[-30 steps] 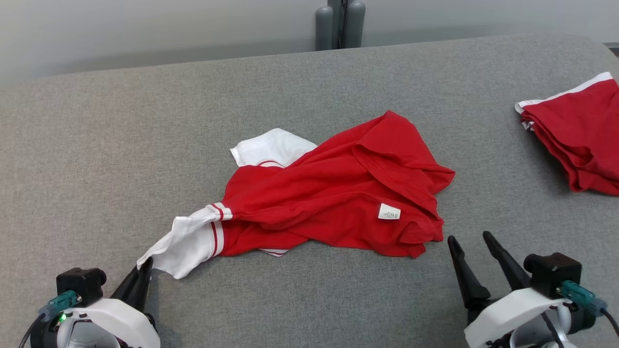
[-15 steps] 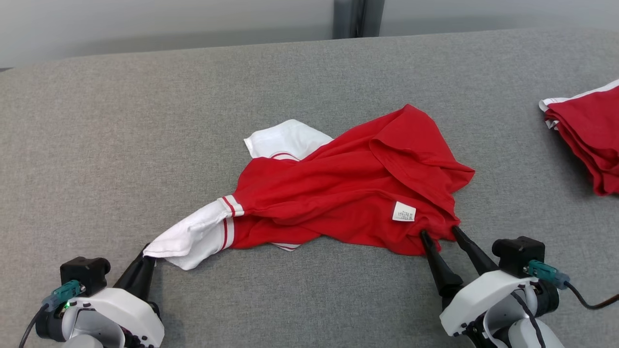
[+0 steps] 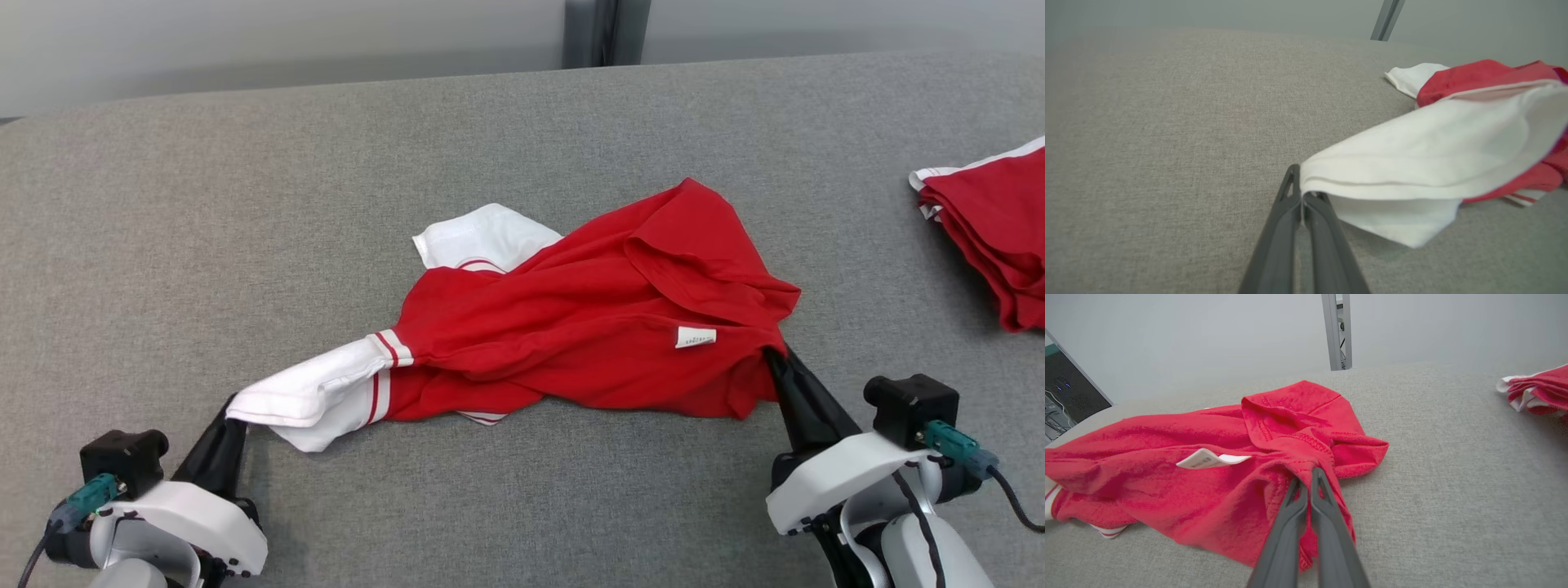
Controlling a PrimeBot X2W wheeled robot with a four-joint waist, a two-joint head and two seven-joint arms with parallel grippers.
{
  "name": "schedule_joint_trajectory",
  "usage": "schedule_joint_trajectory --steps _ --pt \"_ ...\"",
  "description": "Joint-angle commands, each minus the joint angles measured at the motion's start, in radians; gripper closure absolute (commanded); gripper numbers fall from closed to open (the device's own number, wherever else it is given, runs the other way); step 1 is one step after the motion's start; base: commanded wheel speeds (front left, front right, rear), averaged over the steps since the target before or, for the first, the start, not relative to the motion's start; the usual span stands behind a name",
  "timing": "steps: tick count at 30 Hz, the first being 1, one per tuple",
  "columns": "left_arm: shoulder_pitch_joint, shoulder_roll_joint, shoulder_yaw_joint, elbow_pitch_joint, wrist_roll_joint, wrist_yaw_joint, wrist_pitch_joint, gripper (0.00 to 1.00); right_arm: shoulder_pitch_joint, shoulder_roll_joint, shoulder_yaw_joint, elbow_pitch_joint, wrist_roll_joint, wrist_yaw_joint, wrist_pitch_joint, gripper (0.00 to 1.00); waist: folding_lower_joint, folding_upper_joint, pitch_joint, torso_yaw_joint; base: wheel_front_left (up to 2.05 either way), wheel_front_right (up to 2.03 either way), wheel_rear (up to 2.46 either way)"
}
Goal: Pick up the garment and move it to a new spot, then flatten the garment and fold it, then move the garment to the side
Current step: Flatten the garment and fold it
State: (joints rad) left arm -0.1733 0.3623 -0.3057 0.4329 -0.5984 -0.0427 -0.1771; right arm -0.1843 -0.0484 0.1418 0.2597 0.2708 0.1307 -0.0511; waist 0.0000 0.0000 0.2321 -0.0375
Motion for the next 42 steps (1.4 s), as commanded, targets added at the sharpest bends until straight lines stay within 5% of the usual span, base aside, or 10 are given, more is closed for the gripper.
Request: schedule_joint_trajectory --steps 1,14,23,35,42 --pt "-0.020 0.012 0.010 -0.014 0.008 0.009 -0.007 1.00 0.005 -0.005 -0.009 -0.016 -0.015 0.000 -0.004 1.00 0.0000 0.0000 -0.002 -0.001 0.00 0.00 0.00" --pt "-0.139 0.101 0.077 -0.358 0.083 0.101 -0.023 1.00 -0.108 -0.126 -0.081 -0.281 -0.092 0.000 0.082 1.00 0.0000 0.0000 -0.067 0.004 0.00 0.00 0.00" --pt "-0.489 0.185 0.092 -0.474 0.097 0.041 0.087 1.00 -0.345 -0.247 -0.095 -0.404 -0.042 0.000 0.188 1.00 0.0000 0.0000 -0.136 -0.005 0.00 0.00 0.00" --pt "-0.775 0.139 0.039 -0.325 0.060 -0.019 0.179 1.00 -0.547 -0.287 -0.064 -0.310 0.063 0.000 0.218 1.00 0.0000 0.0000 -0.129 -0.024 0.00 0.00 0.00" --pt "-0.970 0.092 0.015 -0.093 0.065 -0.052 0.126 1.00 -0.779 -0.253 -0.017 -0.093 0.150 0.000 0.161 1.00 0.0000 0.0000 -0.037 -0.040 0.00 0.00 0.00"
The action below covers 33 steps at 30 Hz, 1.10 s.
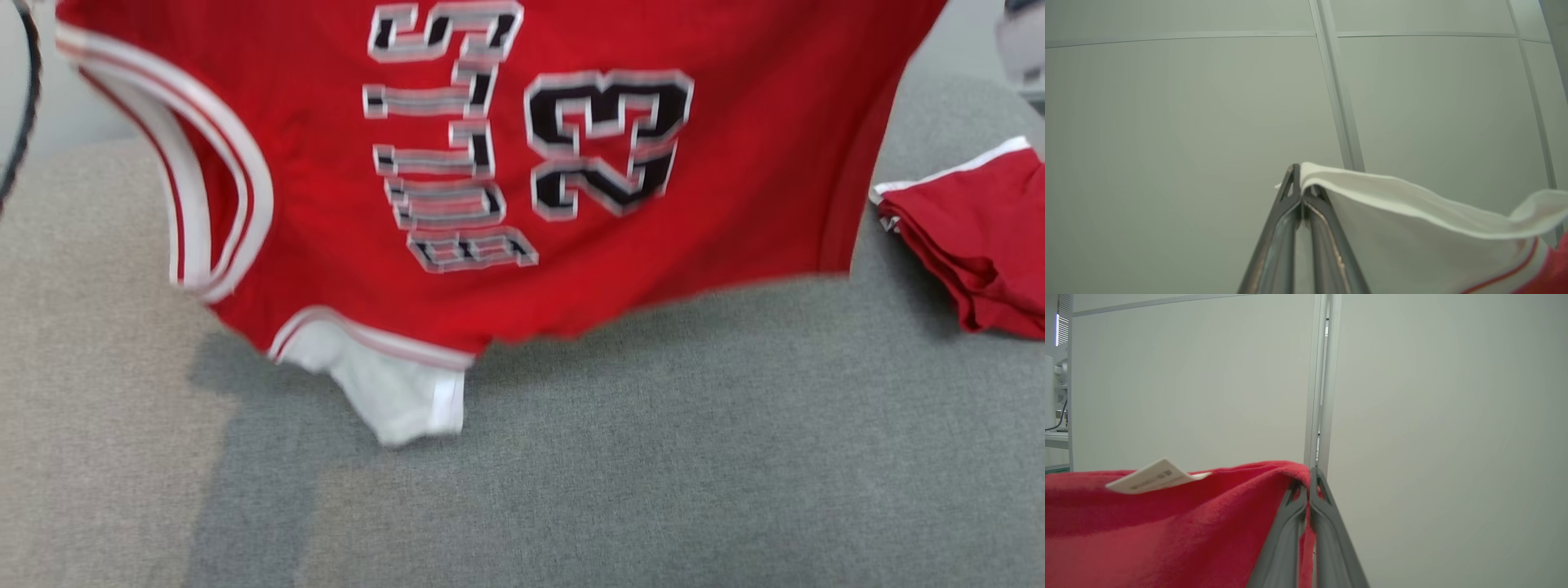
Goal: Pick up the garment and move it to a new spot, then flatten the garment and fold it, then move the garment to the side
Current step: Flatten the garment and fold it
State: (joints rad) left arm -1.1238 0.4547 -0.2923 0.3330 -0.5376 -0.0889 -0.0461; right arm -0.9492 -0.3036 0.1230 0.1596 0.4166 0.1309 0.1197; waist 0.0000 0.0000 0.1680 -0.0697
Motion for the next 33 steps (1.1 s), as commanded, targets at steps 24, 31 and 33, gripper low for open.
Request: schedule_joint_trajectory --steps 24,31,33 --pt "-0.157 -0.253 -0.037 0.815 -0.086 -0.040 -0.148 1.00 -0.328 0.233 0.184 0.988 0.094 0.000 -0.350 1.00 0.0000 0.0000 0.188 0.021 0.00 0.00 0.00" --pt "-0.010 -0.299 -0.018 0.891 -0.147 -0.042 -0.187 1.00 -0.204 0.245 0.259 1.021 0.162 0.000 -0.350 1.00 0.0000 0.0000 0.212 0.041 0.00 0.00 0.00" --pt "0.050 -0.314 -0.031 0.890 -0.147 -0.041 -0.198 1.00 -0.138 0.247 0.299 1.000 0.190 0.000 -0.353 1.00 0.0000 0.0000 0.209 0.046 0.00 0.00 0.00"
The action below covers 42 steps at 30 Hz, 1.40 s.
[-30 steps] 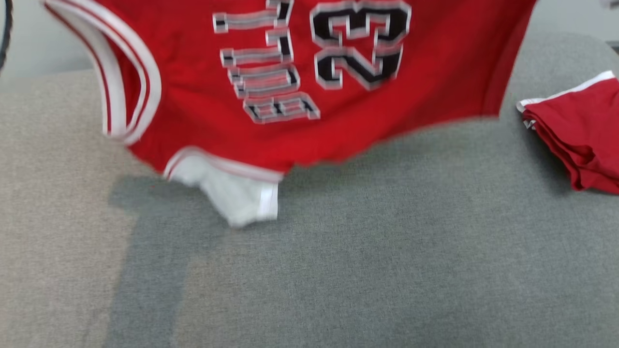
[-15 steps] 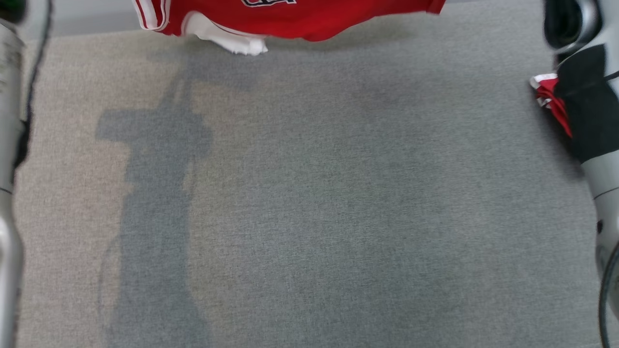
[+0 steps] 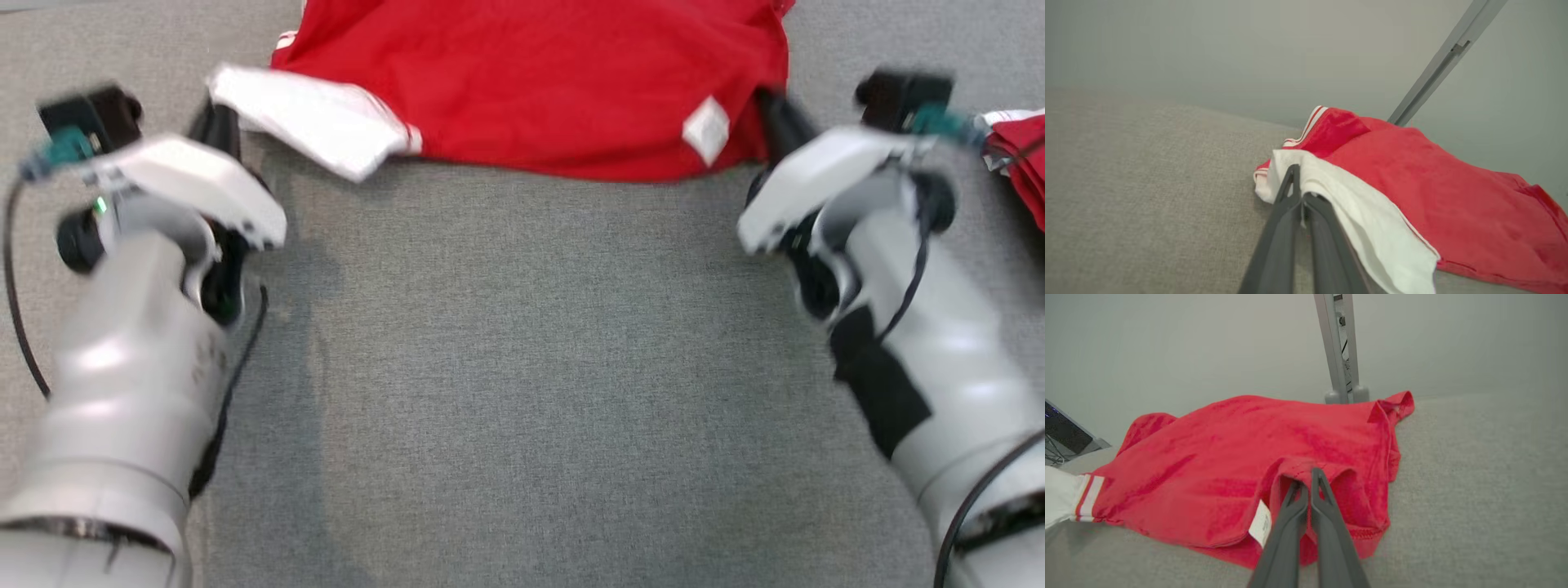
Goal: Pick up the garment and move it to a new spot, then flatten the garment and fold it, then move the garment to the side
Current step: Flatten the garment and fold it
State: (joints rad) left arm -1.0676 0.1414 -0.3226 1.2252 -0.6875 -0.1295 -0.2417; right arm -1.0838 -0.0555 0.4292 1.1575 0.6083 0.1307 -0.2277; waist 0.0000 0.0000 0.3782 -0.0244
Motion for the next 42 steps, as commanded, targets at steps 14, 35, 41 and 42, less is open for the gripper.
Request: schedule_joint_trajectory --steps 14,35,41,42 --pt "0.545 0.104 0.129 -0.443 -0.011 -0.001 -0.024 1.00 0.534 -0.146 0.130 -0.379 0.220 0.000 -0.039 1.00 0.0000 0.0000 -0.153 0.004 0.00 0.00 0.00" --pt "1.549 0.164 0.166 -1.509 0.093 0.382 0.290 1.00 1.341 -0.142 -0.197 -1.006 -0.034 0.000 0.135 1.00 0.0000 0.0000 -0.405 0.019 0.00 0.00 0.00" --pt "1.646 0.207 0.186 -1.645 0.104 0.451 0.385 1.00 1.489 -0.042 -0.307 -1.219 -0.131 0.000 0.282 1.00 0.0000 0.0000 -0.409 0.016 0.00 0.00 0.00" --pt "1.644 0.211 0.190 -1.652 0.102 0.456 0.392 1.00 1.496 -0.036 -0.314 -1.233 -0.140 0.000 0.297 1.00 0.0000 0.0000 -0.407 0.014 0.00 0.00 0.00"
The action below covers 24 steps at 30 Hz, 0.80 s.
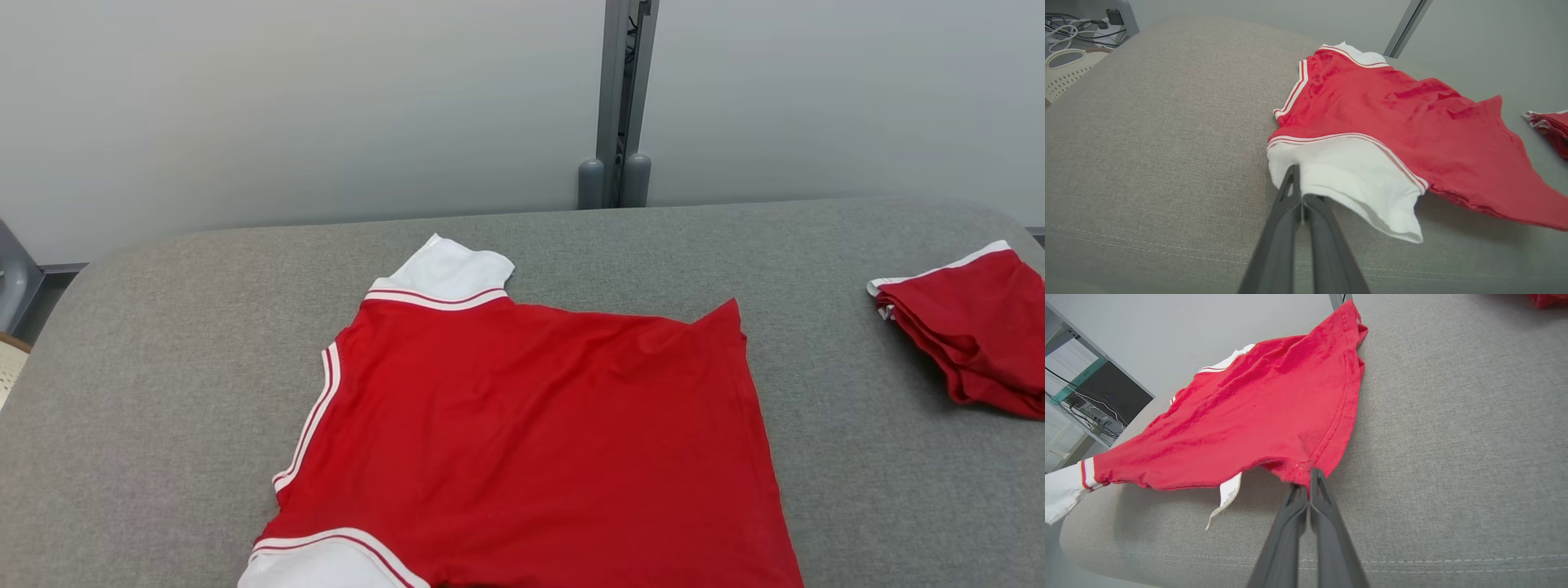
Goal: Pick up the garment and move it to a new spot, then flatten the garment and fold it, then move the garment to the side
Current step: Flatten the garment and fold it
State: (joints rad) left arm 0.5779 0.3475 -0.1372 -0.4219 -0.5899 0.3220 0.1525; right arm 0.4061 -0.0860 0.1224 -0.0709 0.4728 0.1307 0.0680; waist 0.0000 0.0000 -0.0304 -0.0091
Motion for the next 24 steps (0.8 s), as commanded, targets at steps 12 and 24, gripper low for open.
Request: schedule_joint_trajectory --steps 12,24 --pt "-0.273 0.105 -0.024 0.078 -0.028 -0.107 0.129 1.00 -0.159 0.028 -0.036 0.066 -0.006 0.000 0.044 1.00 0.0000 0.0000 0.115 -0.020 0.00 0.00 0.00" --pt "-0.610 0.091 -0.064 0.337 -0.052 -0.209 0.142 1.00 -0.371 0.015 -0.036 0.258 0.036 0.000 -0.032 1.00 0.0000 0.0000 0.211 -0.037 0.00 0.00 0.00"
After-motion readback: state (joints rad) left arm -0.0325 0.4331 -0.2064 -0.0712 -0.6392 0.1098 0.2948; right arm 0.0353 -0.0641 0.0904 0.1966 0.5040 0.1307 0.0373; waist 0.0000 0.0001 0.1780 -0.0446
